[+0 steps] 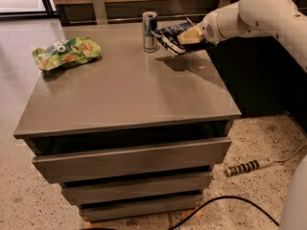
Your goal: Move blue chip bag near redbull can
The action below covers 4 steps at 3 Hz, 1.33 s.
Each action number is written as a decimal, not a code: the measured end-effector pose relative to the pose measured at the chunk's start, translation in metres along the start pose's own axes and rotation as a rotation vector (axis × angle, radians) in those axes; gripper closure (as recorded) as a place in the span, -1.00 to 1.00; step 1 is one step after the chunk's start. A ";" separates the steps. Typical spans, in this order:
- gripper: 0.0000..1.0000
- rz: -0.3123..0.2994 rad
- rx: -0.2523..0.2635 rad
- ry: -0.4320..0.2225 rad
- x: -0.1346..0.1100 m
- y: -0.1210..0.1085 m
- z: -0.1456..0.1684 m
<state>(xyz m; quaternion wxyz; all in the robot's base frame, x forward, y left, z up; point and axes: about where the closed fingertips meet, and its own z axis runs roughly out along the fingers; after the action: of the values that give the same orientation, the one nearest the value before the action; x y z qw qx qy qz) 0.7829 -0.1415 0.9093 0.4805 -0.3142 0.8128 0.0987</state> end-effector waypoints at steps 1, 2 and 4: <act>1.00 0.002 -0.022 0.001 -0.001 0.009 0.011; 1.00 -0.001 -0.041 0.001 -0.005 0.017 0.020; 0.55 0.011 -0.089 0.026 -0.006 0.034 0.036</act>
Offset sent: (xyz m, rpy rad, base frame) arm 0.0092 0.0377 -0.0080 0.0183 0.0195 0.0558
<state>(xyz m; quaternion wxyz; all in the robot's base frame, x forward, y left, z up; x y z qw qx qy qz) 0.7902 -0.0959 0.8915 0.4549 -0.3320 0.8155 0.1335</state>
